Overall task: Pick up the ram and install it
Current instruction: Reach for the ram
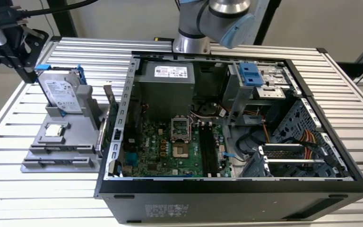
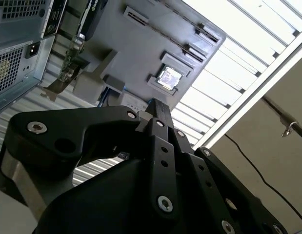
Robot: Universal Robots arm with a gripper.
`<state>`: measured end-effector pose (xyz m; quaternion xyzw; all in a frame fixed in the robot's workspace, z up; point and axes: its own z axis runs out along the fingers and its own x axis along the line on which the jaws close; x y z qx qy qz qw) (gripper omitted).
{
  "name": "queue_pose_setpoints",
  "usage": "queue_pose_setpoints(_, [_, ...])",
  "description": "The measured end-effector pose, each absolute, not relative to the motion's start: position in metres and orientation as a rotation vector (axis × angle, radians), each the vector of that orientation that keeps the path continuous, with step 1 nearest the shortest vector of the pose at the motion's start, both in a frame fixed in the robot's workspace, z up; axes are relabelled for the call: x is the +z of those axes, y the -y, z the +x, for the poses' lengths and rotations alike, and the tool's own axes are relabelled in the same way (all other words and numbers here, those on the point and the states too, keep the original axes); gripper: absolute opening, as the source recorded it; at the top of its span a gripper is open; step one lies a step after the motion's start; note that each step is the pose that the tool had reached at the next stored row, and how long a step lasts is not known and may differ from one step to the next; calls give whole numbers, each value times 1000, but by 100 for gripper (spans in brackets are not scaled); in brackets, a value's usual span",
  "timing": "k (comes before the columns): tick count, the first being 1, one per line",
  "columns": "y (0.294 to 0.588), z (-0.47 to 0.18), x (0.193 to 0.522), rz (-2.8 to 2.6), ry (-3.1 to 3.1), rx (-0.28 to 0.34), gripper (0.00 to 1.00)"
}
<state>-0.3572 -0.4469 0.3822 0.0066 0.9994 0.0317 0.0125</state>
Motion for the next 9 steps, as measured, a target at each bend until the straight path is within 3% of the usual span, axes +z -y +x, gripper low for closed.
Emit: queue_pose_setpoints(9, [450,-357,382,20,-3115,99,0])
